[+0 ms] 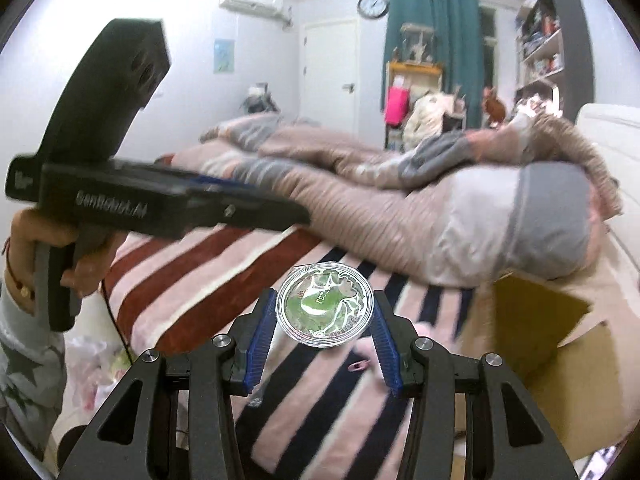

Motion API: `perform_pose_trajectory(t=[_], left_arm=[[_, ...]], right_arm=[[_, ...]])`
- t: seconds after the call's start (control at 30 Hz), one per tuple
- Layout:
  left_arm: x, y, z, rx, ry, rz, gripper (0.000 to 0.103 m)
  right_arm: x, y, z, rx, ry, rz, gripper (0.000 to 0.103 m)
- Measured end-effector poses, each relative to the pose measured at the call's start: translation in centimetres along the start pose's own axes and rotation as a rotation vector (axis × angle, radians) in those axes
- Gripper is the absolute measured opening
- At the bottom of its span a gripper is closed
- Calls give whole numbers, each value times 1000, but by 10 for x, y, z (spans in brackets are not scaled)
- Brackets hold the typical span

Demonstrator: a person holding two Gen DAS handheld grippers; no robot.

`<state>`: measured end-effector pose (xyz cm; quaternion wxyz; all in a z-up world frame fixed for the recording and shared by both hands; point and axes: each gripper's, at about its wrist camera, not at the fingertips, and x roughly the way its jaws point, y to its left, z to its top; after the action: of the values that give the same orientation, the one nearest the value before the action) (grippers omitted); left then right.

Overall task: Organize soft objects
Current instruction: 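Carry the jelly cup into the box and release it from the right gripper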

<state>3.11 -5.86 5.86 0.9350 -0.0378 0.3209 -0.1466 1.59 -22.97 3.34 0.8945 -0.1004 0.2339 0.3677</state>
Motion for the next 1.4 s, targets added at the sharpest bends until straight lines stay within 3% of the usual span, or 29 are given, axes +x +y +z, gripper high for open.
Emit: perform_pose_trajectory(t=[0.27,0.53,0.73,0.83,1.0,1.1,1.4], left_arm=[[35,-69,34,92,24,-78,61],[99,-114,48,153,125,-135,61],[141,-132,46,196,199,-142,62],[151,-135,44,210,217,-148,63],[159,-139,43,225,224,-145,68],[154,-136,43,227,206,-148,80],[115,-107,47,184,135,-132,80]], right_arm=[[-41,-76,-9,97,-32,-151,42],[-27,-129,-44,147,99,-236,43],[-14,-149,-69,165,165,-247,44],[-10,-154,-75,173,173,-244,54],[-10,-159,-75,174,166,-236,55],[-10,-158,-73,168,167,-238,55],[-20,-144,-55,147,134,-261,55]])
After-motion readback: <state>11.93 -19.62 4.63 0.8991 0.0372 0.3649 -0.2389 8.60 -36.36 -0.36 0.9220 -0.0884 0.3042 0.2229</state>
